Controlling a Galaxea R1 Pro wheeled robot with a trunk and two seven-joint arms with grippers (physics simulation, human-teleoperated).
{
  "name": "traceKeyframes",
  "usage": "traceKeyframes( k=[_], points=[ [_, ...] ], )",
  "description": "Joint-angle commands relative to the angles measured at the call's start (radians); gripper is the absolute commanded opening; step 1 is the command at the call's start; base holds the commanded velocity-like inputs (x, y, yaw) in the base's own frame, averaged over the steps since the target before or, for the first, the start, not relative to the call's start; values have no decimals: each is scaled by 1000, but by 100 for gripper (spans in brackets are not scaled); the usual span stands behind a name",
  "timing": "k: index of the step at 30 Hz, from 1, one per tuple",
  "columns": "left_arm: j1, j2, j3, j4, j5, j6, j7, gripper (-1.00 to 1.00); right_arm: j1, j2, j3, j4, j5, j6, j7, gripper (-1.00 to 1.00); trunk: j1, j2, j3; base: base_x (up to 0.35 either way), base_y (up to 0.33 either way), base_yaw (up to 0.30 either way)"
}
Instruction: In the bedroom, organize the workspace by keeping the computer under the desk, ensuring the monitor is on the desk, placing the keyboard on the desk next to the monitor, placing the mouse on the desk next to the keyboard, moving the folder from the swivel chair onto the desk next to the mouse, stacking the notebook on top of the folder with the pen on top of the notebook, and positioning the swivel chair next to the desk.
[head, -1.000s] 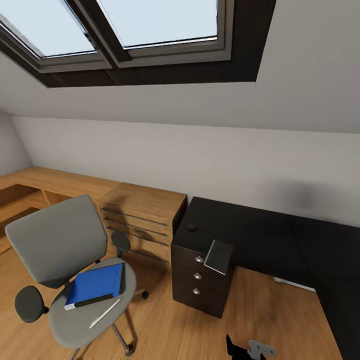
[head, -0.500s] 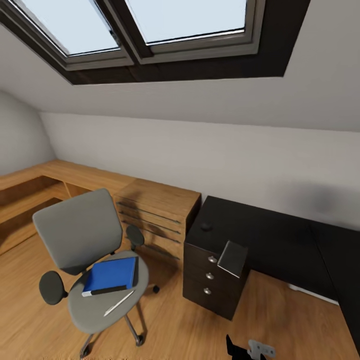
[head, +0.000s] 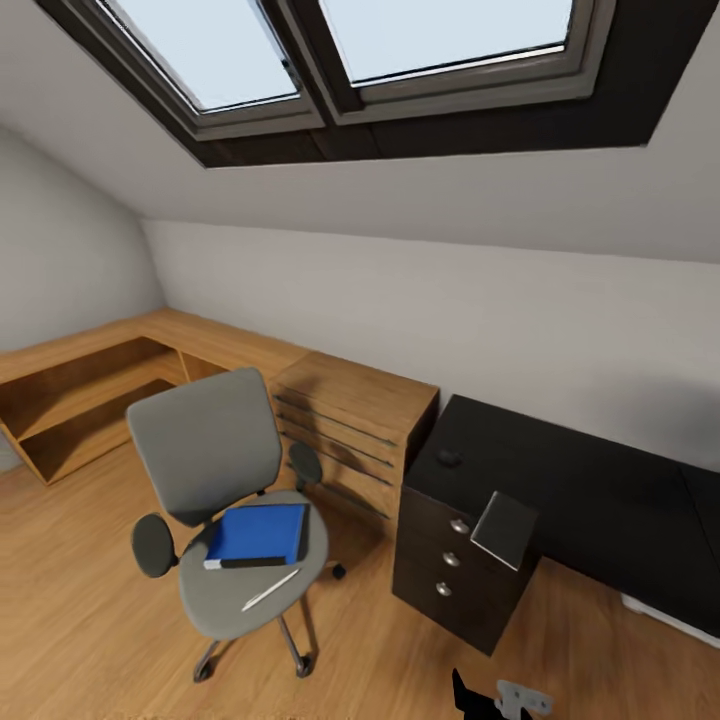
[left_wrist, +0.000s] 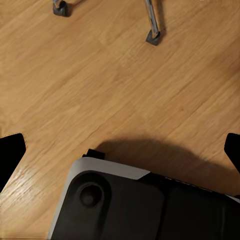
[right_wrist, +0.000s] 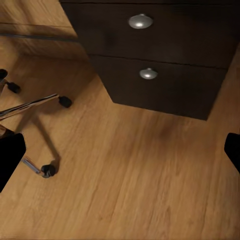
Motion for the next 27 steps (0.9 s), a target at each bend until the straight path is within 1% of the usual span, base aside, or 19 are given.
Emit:
traceKeyframes(
  k=[1,21,27],
  points=[
    [-1,0,-8,1,10,-5,1,100,-1,0,0,1,-11,-3,8,100,1,-2,-2,0,0,264],
    [-1,1,-6,1,10,-6,1,100,-1,0,-3,0,-11,-5,8,100,1,-2,-3,0,0,271],
    [-1,2,-4,1,10,-6,1,100,-1,-2,-4,-1,-13,-5,8,100,1,-2,-3,0,0,144]
  ],
)
